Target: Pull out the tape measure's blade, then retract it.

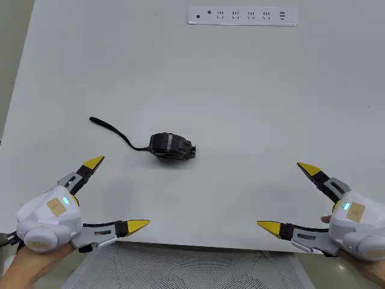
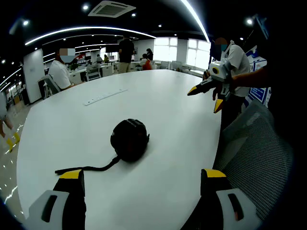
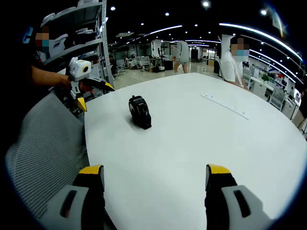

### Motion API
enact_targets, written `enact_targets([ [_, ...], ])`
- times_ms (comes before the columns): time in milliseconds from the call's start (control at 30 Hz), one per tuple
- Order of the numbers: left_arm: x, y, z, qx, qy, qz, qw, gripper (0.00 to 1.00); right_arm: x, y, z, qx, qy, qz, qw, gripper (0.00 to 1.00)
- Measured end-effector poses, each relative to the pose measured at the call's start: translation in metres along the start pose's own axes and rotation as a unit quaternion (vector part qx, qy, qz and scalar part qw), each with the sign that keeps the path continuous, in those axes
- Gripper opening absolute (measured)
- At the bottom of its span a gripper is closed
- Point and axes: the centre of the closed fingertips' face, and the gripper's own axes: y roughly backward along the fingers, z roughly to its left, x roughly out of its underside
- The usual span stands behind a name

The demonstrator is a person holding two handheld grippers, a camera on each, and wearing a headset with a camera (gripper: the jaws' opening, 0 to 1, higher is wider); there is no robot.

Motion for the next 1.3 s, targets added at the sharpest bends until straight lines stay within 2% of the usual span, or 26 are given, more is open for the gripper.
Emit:
enact_targets([
  [767,-0.01,-0.002,-0.001,0.004,-0.008,-0.004,1.0,0.98,-0.002,0.004,-0.003,0.004,0.005,-0.003,1.0,0.88],
  [1300,-0.013,-0.004,0.0,0.016,-0.032,0.009,0.9993,0.96,-0.003,0.007,-0.008,0.006,0.019,-0.001,0.9998,0.86],
])
